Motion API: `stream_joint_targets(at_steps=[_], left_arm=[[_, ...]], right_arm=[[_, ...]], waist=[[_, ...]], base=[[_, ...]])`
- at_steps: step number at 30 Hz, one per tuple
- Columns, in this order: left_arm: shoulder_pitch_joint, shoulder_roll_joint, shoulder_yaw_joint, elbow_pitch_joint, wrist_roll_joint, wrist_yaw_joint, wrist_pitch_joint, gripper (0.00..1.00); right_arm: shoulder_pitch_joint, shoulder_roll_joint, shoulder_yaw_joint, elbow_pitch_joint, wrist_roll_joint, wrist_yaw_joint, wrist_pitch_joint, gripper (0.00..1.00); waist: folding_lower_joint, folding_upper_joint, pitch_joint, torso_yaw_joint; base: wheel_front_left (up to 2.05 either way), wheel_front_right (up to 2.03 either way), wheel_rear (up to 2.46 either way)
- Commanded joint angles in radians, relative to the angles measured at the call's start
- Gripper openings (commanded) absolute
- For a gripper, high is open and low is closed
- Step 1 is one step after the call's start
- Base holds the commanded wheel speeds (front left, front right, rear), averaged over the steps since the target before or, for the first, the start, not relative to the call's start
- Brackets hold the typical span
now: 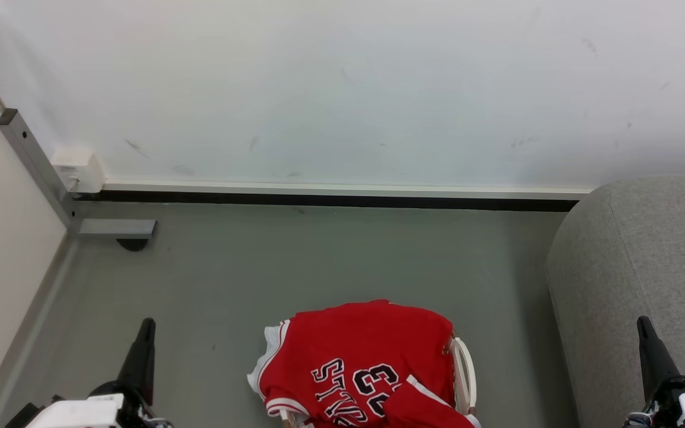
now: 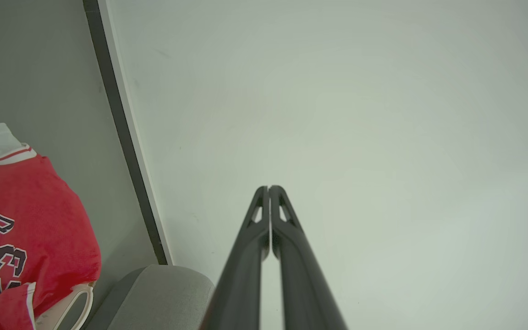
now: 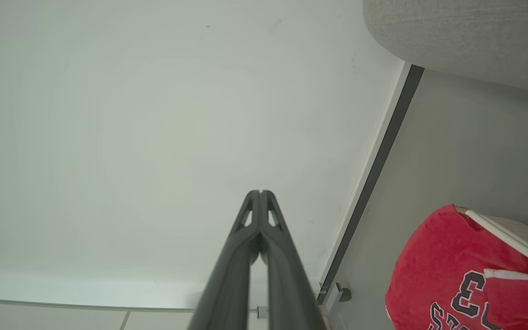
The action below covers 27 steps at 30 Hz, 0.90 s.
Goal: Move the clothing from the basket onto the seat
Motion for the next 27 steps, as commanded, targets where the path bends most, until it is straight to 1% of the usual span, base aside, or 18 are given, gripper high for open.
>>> stream_joint_targets(at_steps=[1,27], left_arm=[[-0.008,0.003,0.001,-0.003,-0.012,0.001,0.003,0.0],[-0.008,0.003,0.001,-0.003,-0.012,0.001,0.003,0.0]], right_arm=[[-0.012,-0.002,-0.003,-0.004,0.001,-0.002,0.002,0.0],[-0.012,-0.002,-0.003,-0.004,0.001,-0.002,0.002,0.0]], waist=[[0.0,0.0,0.0,0.0],[0.0,0.0,0.0,0.0]], base=[[0.0,0.0,0.0],[0.0,0.0,0.0]])
